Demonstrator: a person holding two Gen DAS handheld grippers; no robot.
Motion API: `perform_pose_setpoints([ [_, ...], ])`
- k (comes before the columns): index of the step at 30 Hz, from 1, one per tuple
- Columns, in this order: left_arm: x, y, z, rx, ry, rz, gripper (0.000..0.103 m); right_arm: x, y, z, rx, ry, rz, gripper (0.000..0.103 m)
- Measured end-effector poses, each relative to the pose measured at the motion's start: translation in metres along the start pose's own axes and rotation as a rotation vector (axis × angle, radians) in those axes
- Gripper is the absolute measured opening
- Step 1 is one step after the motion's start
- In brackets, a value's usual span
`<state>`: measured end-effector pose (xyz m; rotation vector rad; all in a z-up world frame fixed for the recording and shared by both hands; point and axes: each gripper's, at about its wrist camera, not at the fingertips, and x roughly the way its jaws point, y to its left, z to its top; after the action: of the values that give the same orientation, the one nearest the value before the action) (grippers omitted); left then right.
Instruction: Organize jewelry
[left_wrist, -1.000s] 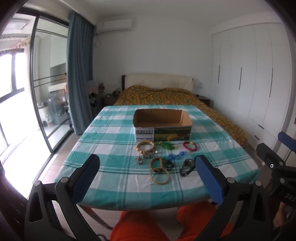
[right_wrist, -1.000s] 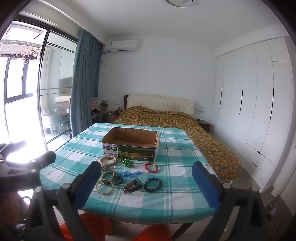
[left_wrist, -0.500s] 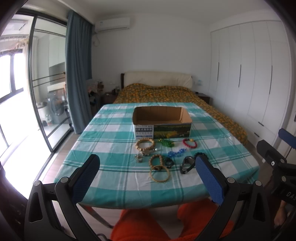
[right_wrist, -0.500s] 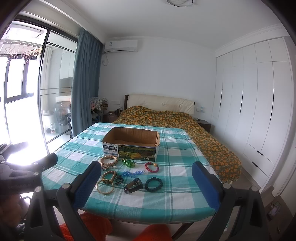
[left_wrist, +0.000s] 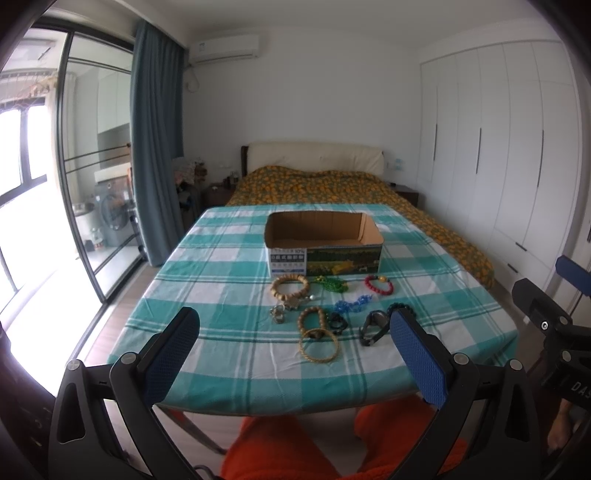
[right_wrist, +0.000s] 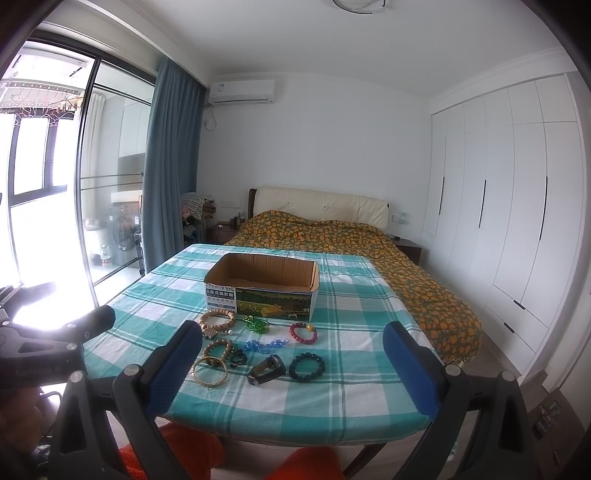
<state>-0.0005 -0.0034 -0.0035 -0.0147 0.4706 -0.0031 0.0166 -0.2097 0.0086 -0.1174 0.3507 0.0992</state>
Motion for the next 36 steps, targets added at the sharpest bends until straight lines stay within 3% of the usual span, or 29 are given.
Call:
perform_pose_setpoints([
  [36,0.0029,0.0019,0.0018,0.004,0.005,0.006,0.103,0.0021,-0.002,0.0016,-0.001,0.005,-0.016,0.1],
])
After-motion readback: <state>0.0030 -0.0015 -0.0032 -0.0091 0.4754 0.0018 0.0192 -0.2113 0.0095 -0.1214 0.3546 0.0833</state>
